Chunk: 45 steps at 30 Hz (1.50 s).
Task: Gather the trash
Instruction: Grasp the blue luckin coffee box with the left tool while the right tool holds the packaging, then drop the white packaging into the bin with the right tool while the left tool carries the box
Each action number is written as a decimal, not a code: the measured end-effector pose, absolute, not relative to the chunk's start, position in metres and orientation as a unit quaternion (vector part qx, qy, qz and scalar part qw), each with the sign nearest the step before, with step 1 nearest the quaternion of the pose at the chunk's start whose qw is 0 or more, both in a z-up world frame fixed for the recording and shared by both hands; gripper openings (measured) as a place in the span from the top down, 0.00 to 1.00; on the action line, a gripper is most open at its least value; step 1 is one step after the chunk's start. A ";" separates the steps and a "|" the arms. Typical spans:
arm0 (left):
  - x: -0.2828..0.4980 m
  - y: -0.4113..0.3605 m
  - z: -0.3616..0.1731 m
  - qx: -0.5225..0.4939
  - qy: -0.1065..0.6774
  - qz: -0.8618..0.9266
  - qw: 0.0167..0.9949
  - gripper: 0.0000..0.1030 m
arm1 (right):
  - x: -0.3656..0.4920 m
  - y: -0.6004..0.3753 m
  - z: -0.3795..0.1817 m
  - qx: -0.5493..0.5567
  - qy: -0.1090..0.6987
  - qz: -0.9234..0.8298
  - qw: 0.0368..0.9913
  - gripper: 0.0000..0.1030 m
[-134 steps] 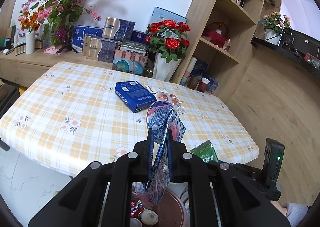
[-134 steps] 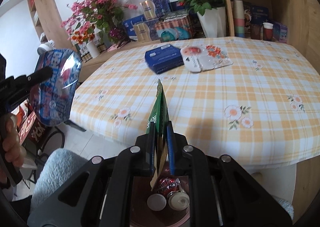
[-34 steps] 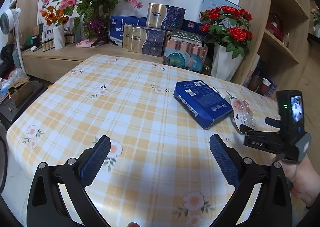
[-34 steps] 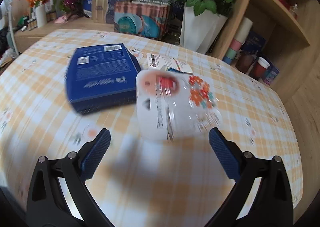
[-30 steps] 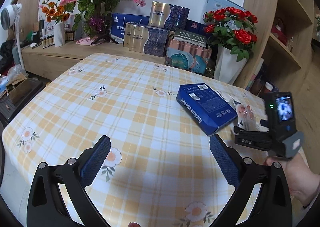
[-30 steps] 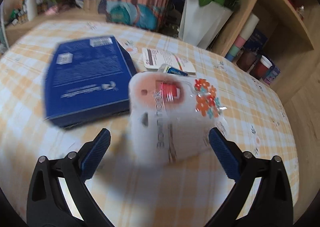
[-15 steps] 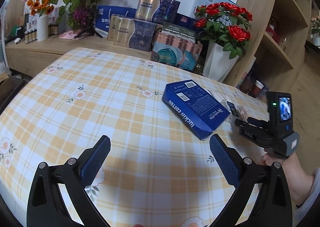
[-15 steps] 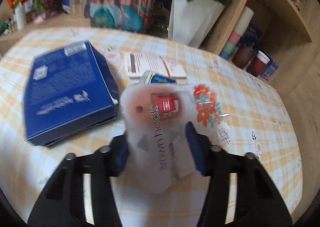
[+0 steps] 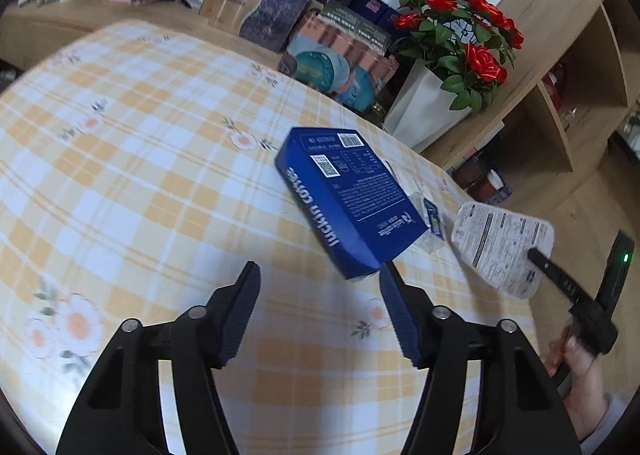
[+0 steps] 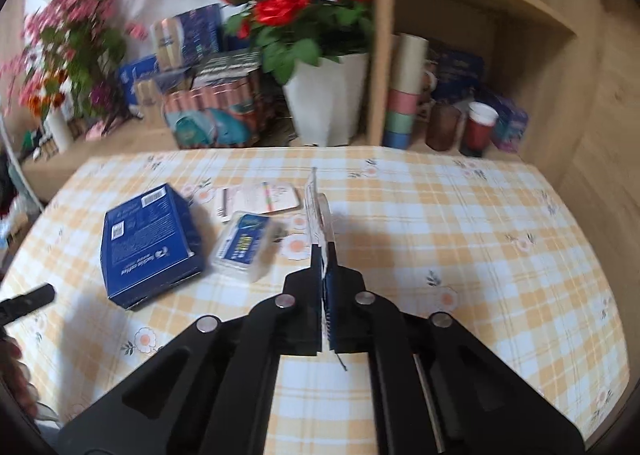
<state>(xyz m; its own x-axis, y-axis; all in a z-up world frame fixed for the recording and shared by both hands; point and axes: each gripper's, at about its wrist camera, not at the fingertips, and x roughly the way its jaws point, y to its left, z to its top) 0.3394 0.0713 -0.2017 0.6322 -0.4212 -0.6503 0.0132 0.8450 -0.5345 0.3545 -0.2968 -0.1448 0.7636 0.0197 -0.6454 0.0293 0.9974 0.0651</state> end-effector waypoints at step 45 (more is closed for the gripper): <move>0.335 0.049 -0.135 -0.200 0.338 -0.183 0.901 0.88 | 0.311 -0.306 -0.131 0.078 0.331 0.039 0.939 0.95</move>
